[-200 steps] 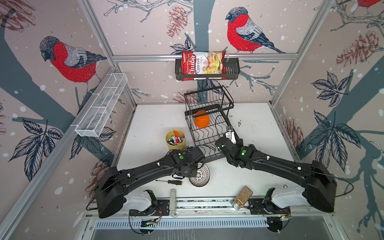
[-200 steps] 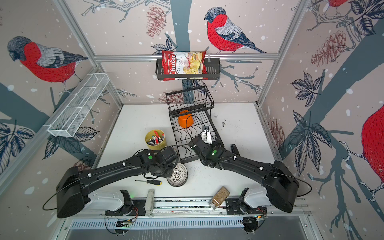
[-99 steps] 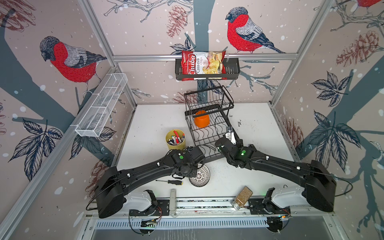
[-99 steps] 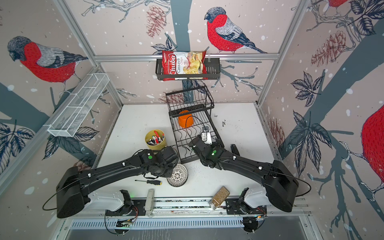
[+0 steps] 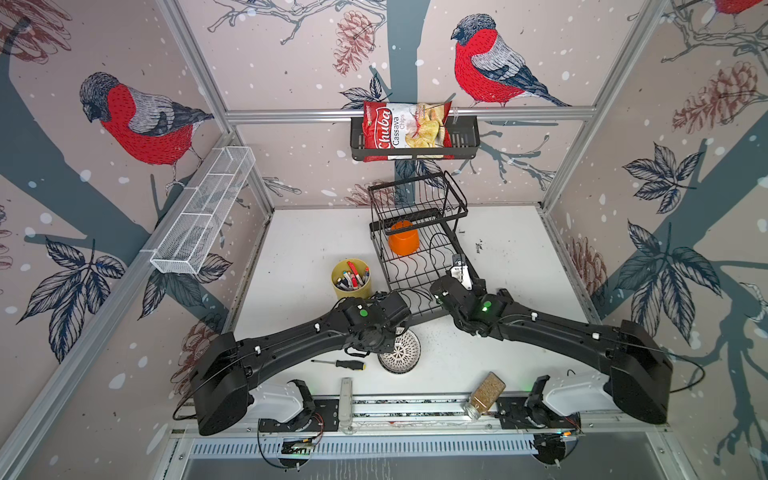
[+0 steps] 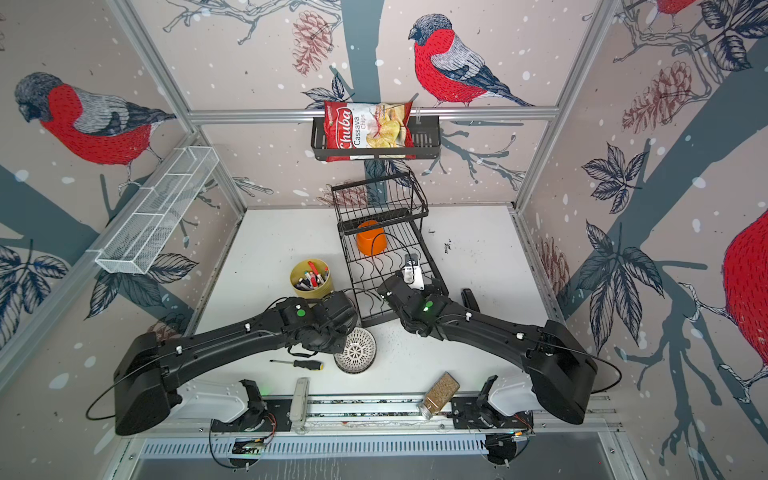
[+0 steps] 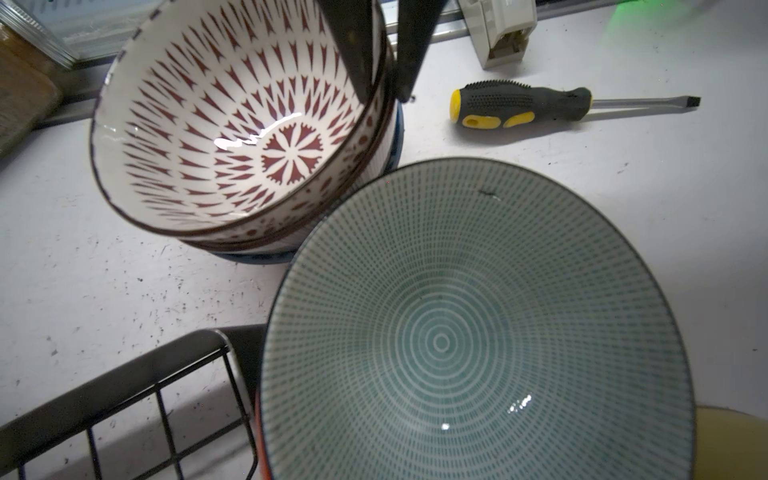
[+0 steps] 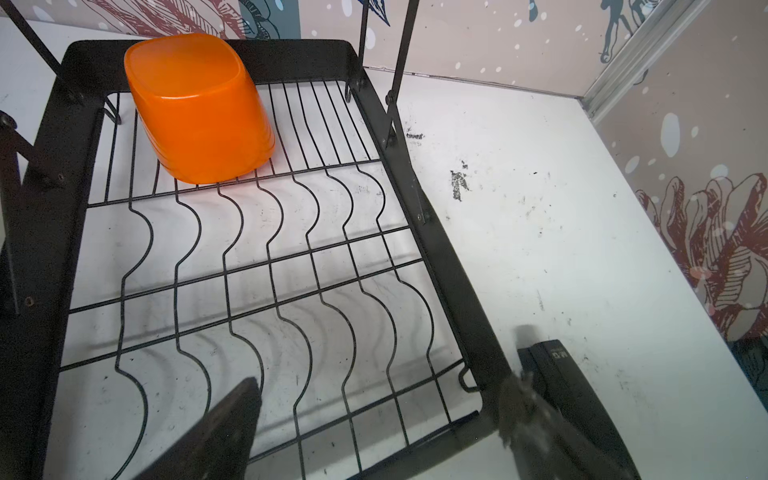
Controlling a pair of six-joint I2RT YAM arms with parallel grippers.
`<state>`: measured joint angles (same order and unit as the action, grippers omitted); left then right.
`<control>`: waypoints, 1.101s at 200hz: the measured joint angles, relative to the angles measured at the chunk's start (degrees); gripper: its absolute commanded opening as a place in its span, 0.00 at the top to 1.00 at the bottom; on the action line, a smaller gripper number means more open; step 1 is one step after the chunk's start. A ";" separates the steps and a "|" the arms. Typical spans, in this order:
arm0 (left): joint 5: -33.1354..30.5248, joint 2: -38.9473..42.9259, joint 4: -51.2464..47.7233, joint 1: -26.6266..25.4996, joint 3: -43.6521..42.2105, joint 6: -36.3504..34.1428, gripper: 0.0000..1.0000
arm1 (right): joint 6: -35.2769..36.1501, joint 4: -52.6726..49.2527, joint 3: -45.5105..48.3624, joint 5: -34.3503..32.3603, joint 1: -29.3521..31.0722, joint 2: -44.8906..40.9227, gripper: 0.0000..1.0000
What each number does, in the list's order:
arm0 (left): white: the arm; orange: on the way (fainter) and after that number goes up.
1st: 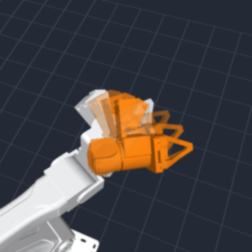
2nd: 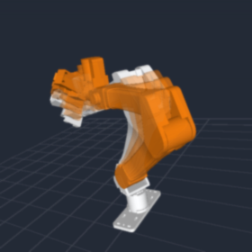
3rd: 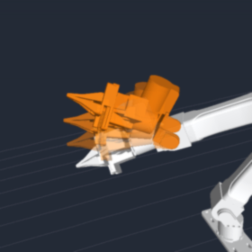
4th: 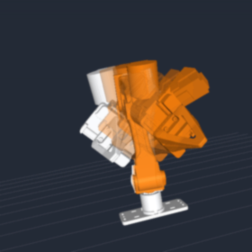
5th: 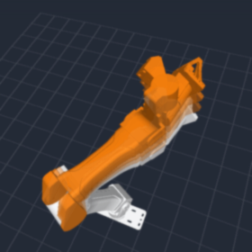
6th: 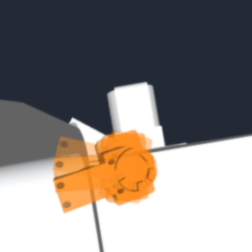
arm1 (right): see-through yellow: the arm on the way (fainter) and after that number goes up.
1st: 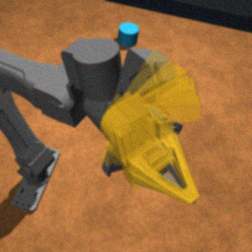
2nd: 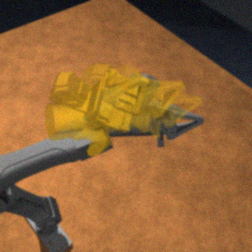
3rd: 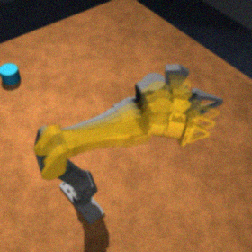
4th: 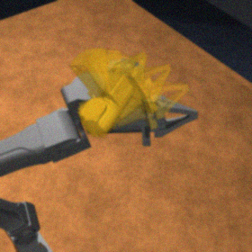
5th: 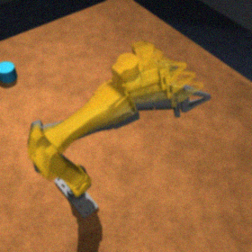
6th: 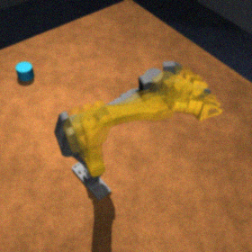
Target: Load the bowls into the dish rack
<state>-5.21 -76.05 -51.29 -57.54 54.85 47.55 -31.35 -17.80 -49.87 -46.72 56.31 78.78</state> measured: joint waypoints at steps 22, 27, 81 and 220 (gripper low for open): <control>0.11 0.04 -0.37 0.00 0.66 -0.50 0.99 | 0.00 0.22 0.07 0.00 0.00 0.11 0.09; 0.11 0.07 -0.35 0.00 0.81 -0.55 1.00 | 0.02 0.26 0.07 0.00 0.00 0.11 0.09; 0.09 0.09 -0.48 0.00 1.11 -0.57 1.00 | 0.00 0.79 0.28 0.00 0.00 0.13 0.09; 0.76 6.23 3.17 0.00 -1.49 -1.33 1.00 | 7.13 5.99 2.51 19.65 0.02 -6.12 0.13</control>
<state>-4.45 -69.82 -48.12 -57.54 53.36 46.22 -24.23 -11.81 -47.35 -27.07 56.34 72.66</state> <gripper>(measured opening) 0.051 0.887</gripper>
